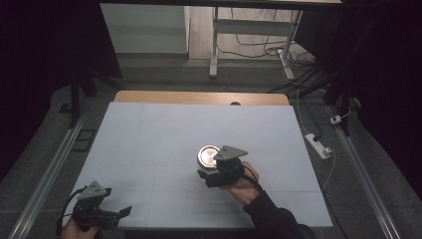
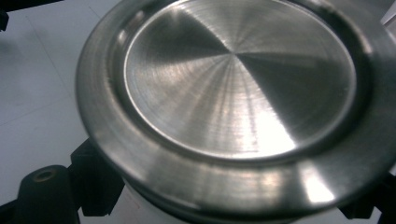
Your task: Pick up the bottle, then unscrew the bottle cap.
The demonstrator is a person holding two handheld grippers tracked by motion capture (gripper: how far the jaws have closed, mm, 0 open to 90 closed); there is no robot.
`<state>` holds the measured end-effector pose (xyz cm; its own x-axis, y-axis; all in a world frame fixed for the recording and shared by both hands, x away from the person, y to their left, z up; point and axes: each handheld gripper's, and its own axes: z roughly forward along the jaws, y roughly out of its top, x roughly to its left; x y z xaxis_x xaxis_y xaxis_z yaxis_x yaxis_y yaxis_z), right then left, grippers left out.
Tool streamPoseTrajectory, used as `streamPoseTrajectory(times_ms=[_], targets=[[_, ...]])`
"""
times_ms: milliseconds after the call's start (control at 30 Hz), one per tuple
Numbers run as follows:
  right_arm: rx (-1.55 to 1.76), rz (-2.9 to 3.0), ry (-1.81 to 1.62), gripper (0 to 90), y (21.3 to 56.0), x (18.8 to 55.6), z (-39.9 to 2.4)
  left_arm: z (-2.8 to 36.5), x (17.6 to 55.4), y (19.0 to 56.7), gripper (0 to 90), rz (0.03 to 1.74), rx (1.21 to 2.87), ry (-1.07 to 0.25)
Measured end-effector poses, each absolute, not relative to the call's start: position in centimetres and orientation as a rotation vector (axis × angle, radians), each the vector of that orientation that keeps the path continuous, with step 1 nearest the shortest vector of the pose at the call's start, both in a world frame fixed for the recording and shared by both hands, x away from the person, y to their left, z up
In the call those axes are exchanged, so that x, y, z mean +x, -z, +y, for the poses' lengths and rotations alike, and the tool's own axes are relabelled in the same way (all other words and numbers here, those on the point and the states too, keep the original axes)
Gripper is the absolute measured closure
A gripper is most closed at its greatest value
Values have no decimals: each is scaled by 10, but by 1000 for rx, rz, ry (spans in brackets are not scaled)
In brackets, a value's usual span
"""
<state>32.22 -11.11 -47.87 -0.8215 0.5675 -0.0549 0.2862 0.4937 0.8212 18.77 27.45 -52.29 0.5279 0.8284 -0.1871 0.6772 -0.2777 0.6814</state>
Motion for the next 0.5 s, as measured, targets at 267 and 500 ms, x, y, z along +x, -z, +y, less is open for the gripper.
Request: streamPoseTrajectory(times_ms=[267,500], targets=[[716,2426,-1250,145,478,322,-111,275,188,522,0,1191,2016,-254],[708,2435,-1256,145,478,321,-111,272,191,519,0,1146,2015,-253]])
